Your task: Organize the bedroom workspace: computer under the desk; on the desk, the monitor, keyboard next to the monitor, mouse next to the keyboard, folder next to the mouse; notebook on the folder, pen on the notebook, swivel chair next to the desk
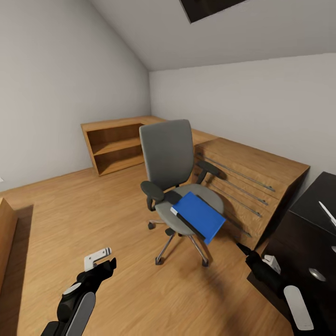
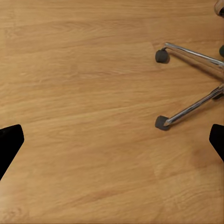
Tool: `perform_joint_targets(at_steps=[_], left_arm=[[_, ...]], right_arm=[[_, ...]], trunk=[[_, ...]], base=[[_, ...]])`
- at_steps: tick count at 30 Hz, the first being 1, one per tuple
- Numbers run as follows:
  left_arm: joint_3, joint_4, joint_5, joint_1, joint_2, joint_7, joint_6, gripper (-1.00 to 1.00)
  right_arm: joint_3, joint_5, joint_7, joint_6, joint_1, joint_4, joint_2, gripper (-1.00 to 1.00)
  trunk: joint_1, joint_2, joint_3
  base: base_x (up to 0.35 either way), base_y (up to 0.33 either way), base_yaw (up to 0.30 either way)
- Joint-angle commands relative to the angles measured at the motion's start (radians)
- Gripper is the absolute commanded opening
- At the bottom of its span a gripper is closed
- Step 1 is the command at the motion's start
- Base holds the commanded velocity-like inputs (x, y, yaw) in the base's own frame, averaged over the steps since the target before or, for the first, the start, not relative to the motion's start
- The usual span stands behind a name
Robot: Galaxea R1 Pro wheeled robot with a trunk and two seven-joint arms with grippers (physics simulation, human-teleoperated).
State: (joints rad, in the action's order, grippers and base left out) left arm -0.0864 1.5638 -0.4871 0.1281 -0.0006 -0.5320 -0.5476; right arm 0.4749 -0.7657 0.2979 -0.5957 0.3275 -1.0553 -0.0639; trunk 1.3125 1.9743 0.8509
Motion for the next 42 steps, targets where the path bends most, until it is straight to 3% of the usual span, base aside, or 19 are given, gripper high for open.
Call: perform_joint_targets(at_steps=[1,15,23,25,30,32,34,36,42], left_arm=[[-0.001,0.001,-0.01,0.001,0.0,-0.009,-0.002,1.0],[-0.001,0.002,-0.01,0.0,-0.004,-0.009,-0.003,1.0],[-0.001,0.024,-0.012,0.0,-0.003,-0.004,-0.007,1.0],[-0.001,0.033,-0.026,-0.001,-0.002,0.004,-0.009,1.0],[-0.001,0.046,-0.137,-0.001,0.02,0.08,-0.057,1.0],[0.0,0.05,-0.21,-0.001,0.061,0.179,-0.128,1.0],[0.002,0.052,-0.259,-0.001,0.102,0.29,-0.175,1.0],[0.004,0.053,-0.283,-0.001,0.133,0.368,-0.199,1.0],[0.005,0.051,-0.294,-0.001,0.148,0.404,-0.209,1.0]], right_arm=[[0.003,-0.002,0.003,-0.005,0.001,0.0,0.0,1.0],[0.0,-0.004,0.005,-0.002,0.001,0.038,0.0,1.0],[-0.002,-0.006,0.05,-0.009,0.001,0.074,0.0,1.0],[-0.002,-0.006,0.069,-0.017,0.001,0.075,0.0,1.0],[-0.001,-0.006,0.095,-0.044,0.001,0.076,0.0,1.0],[-0.001,-0.006,0.101,-0.05,0.001,0.076,0.0,1.0],[-0.001,-0.006,0.105,-0.053,0.001,0.076,0.0,1.0],[-0.001,-0.006,0.107,-0.054,0.001,0.075,0.0,1.0],[-0.001,-0.006,0.11,-0.054,0.001,0.074,0.0,1.0]], trunk=[[0.004,0.008,0.004],[0.057,0.106,0.048],[0.088,0.162,0.073],[0.096,0.176,0.079],[0.115,0.211,0.095],[0.123,0.225,0.101],[0.13,0.239,0.108],[0.138,0.253,0.114],[0.161,0.295,0.133]], base=[[0.0,0.0,0.0],[0.0,0.0,0.0],[0.0,0.0,0.0],[0.0,0.0,0.0],[0.0,0.0,0.0],[0.0,0.0,0.0],[0.0,0.0,0.0],[0.0,0.0,0.0],[0.0,0.0,0.0]])
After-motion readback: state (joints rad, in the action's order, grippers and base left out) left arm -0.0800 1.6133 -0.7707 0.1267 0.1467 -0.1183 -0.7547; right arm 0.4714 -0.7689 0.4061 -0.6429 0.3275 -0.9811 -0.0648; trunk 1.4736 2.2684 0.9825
